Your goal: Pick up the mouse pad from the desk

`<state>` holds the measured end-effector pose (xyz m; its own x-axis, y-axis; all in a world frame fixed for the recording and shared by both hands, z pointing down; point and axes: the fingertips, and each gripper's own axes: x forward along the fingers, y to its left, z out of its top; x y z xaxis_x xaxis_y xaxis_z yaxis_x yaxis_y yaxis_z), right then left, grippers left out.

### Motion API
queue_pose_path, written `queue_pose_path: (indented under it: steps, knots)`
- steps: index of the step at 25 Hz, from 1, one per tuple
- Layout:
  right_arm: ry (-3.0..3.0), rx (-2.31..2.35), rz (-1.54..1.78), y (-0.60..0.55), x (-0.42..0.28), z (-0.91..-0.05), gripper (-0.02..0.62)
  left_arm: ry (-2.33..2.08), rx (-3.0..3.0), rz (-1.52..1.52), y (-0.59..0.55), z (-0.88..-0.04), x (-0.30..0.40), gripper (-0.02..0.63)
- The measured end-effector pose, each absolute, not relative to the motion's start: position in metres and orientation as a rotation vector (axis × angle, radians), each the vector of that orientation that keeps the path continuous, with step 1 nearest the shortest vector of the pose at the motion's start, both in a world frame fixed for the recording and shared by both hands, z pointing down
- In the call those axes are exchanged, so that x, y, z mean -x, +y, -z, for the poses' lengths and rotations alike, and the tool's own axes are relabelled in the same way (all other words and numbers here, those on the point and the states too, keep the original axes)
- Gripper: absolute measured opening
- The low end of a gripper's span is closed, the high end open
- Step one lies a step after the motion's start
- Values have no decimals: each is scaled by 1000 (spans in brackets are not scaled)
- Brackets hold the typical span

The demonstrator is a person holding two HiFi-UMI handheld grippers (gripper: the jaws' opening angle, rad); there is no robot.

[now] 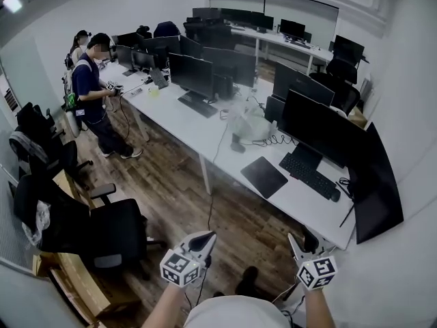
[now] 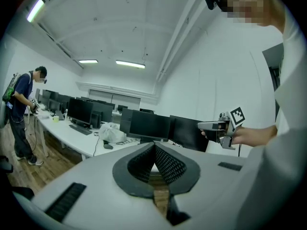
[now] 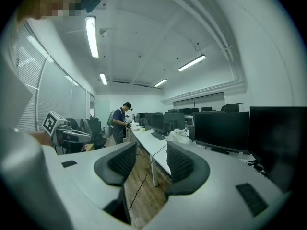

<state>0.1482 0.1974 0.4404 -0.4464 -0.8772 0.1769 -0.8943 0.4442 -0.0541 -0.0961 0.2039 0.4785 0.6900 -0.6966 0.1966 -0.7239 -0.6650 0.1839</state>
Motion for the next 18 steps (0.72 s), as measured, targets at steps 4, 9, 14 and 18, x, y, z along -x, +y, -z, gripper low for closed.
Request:
queue_pose_path:
  steps: [4,9,14,18]
  knots:
    - [-2558,-1569,-228,163,-166,-446,218,-1145,-2647,-172,170,-479,80,15]
    - [-2560,-1550,-233,119,-189,-452,218,-1154,-2645,-192,128,-479,53,15]
    - [-2566,-1517,-238,85,-211,-461,221,-1165,-2630,-218,95,-484,25,15]
    - [-2572,-1503,-247,65,-231,-467,224,-1167,-2625,-230,78,-487,3,15]
